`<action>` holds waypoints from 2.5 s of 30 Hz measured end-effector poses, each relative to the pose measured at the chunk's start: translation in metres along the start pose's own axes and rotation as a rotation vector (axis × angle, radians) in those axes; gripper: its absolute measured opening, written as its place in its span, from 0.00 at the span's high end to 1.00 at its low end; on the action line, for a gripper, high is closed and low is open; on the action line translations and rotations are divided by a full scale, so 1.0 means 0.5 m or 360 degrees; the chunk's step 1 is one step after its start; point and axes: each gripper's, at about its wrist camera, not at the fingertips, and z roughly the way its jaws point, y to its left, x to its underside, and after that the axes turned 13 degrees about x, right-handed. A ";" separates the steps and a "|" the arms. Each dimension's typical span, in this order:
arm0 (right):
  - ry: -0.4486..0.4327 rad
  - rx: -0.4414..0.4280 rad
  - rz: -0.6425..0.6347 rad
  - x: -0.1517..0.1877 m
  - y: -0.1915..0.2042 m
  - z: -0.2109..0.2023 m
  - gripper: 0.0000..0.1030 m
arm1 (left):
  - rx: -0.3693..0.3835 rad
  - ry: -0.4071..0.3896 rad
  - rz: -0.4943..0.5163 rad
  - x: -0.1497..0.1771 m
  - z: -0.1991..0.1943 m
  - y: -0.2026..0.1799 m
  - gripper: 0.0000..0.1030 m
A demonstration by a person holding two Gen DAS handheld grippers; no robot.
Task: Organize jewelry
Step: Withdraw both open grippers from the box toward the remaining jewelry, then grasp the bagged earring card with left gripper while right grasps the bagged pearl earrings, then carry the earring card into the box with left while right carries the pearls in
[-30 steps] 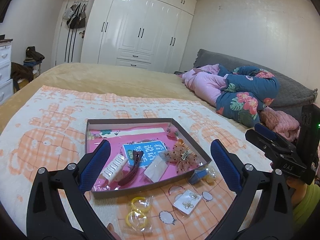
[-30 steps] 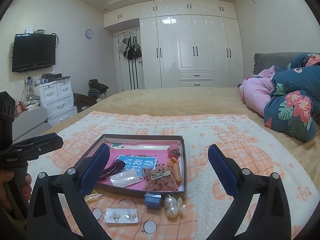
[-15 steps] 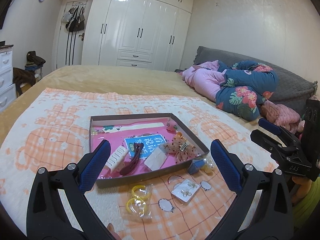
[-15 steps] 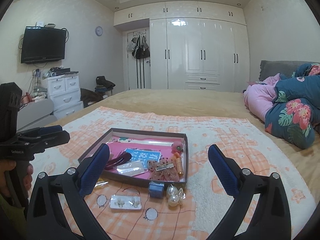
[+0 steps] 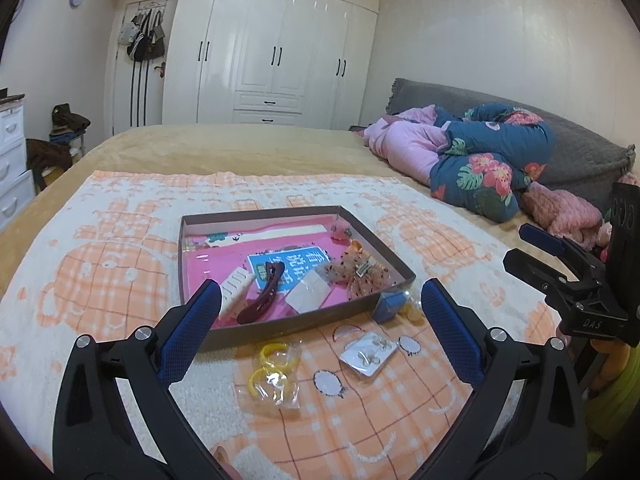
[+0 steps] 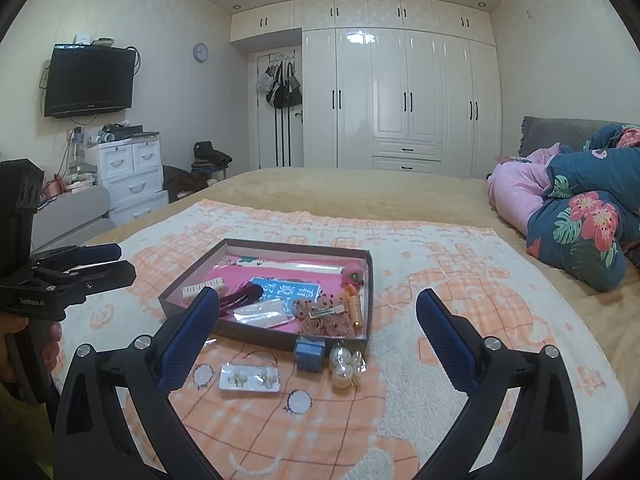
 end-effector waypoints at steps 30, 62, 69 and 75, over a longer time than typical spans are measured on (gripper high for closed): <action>0.0440 0.0032 -0.0033 0.110 -0.035 0.143 0.07 | 0.0212 0.0478 0.0247 0.097 0.186 -0.057 0.11; 0.0643 -0.0079 -0.0162 0.134 -0.019 0.270 0.71 | 0.0316 0.0791 0.0278 0.128 0.321 -0.041 0.62; 0.0574 -0.0035 -0.0118 0.123 -0.038 0.225 0.71 | 0.0338 0.0767 0.0275 0.130 0.309 -0.054 0.69; 0.0500 -0.0079 -0.0077 0.097 -0.034 0.183 0.72 | 0.0355 0.0659 0.0222 0.112 0.262 -0.057 0.69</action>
